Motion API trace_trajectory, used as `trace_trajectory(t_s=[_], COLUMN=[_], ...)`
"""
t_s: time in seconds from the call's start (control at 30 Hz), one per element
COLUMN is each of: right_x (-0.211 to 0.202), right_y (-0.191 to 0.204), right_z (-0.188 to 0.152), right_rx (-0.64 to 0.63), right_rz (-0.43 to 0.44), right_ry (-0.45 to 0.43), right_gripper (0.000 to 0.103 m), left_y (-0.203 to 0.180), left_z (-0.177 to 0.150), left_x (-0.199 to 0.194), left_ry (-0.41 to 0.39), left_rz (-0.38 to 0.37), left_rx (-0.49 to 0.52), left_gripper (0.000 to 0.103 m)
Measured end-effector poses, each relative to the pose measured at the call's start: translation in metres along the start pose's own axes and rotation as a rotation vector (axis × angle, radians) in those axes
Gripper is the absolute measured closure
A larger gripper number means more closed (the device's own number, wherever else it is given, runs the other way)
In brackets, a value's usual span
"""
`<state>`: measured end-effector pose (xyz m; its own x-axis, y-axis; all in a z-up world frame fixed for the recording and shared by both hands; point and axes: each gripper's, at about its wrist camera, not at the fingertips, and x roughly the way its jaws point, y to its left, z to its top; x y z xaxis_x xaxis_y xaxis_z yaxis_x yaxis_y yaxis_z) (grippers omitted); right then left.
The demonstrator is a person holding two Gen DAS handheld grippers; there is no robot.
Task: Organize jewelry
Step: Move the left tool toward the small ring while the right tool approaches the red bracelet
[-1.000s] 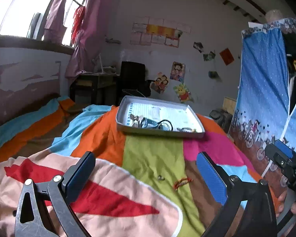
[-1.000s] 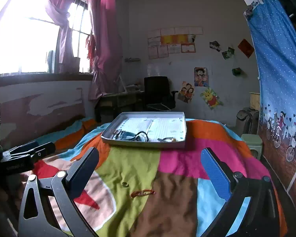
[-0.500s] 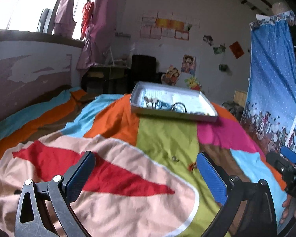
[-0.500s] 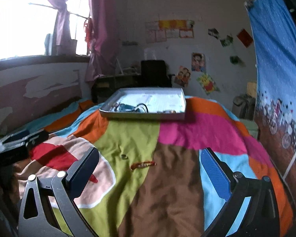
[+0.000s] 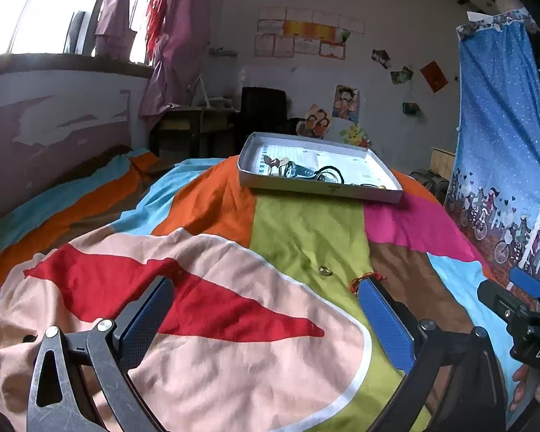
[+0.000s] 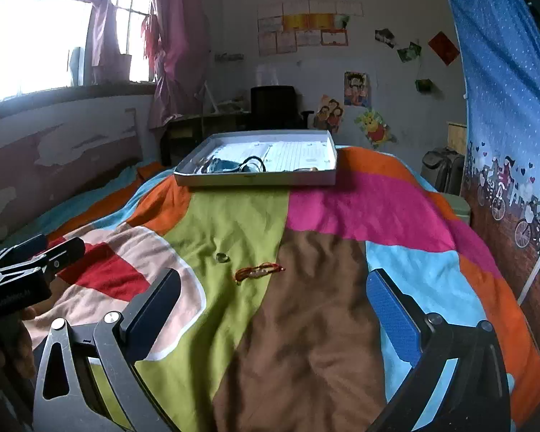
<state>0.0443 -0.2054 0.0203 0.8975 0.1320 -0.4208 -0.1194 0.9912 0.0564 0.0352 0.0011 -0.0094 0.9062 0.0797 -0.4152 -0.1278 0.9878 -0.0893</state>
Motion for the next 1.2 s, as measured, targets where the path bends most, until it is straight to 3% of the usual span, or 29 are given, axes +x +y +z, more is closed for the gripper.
trace_trajectory(t_s=[0.63, 0.87, 1.2], right_x=[0.037, 0.061, 0.099], right_y=[-0.001, -0.005, -0.010], right_z=[-0.009, -0.012, 0.004], right_rx=[0.005, 0.006, -0.064], right_rz=[0.026, 0.061, 0.118], right_ry=[0.082, 0.138, 0.190], right_gripper=[0.001, 0.001, 0.001], left_y=[0.001, 0.001, -0.017], left_z=[0.004, 0.007, 0.014], left_x=[0.037, 0.077, 0.136], left_ry=[0.096, 0.166, 0.235], left_rz=[0.016, -0.003, -0.069], left_rx=[-0.005, -0.051, 0.029], left_gripper=[0.000, 0.000, 0.000])
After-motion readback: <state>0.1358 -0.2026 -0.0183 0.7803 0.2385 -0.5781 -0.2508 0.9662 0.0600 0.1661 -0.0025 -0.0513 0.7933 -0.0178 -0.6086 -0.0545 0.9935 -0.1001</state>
